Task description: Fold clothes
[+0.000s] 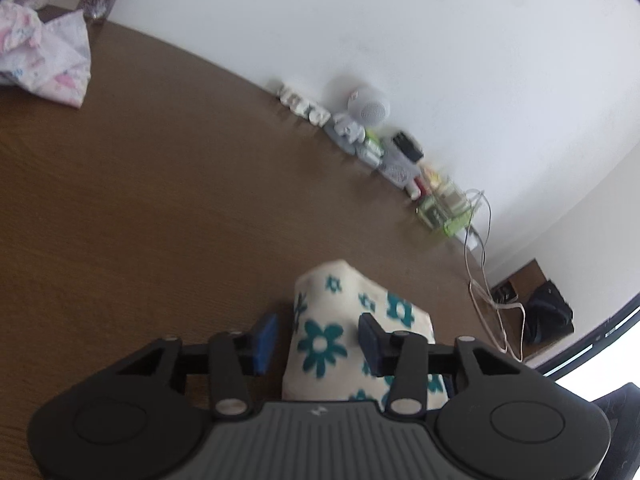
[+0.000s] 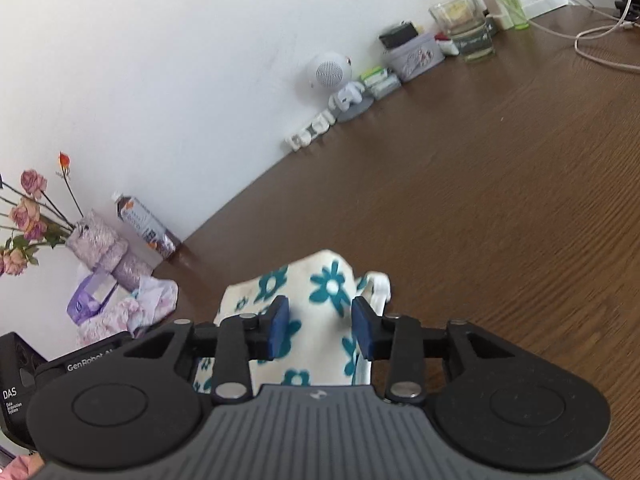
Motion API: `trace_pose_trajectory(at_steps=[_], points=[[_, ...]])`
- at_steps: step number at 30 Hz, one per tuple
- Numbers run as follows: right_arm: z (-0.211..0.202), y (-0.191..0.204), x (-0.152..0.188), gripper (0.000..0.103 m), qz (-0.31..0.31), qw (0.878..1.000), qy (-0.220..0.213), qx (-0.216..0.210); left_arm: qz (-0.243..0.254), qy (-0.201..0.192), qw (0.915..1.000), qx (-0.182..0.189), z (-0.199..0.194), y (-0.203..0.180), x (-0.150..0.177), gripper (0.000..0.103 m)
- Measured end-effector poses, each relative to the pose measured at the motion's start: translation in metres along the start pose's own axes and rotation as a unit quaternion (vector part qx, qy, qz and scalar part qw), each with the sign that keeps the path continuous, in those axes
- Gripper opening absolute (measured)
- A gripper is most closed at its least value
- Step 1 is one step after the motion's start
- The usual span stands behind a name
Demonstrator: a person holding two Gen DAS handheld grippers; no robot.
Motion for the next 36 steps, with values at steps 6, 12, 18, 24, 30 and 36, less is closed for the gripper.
trace_pose_trajectory(at_steps=[6,12,18,24,30,36], points=[[-0.003,0.003,0.003,0.027,-0.005,1.0,-0.013,0.013,0.009,-0.028,0.9995,0.011,-0.005,-0.007,0.005,0.025],[-0.043,0.006,0.02,0.032,-0.018,1.0,-0.019,0.005,0.033,-0.021,0.9992,-0.003,-0.035,-0.006,0.015,0.049],[-0.042,0.013,0.04,0.015,-0.019,1.0,-0.01,0.018,0.036,-0.036,0.9987,-0.004,-0.038,-0.011,0.026,0.032],[-0.081,0.024,0.049,0.033,-0.05,0.998,-0.033,0.026,0.032,-0.013,0.9994,0.007,-0.063,-0.01,0.041,0.047],[-0.078,0.026,0.062,0.018,-0.051,0.998,-0.024,0.027,0.054,-0.013,0.9984,0.013,-0.066,-0.016,0.054,0.029],[-0.106,0.026,0.061,0.028,-0.075,0.996,-0.043,0.029,0.048,-0.022,0.9986,0.009,-0.09,-0.008,0.061,0.05]])
Point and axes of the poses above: each gripper's, at about its wrist camera, not at the fingertips, and z roughly the way its jaws point, y to its left, x to its underside, the point moved 8 cm from there along z, roughly the way its jaws point, and after that the axes turned 8 degrees about -y, right-handed, at the moved point
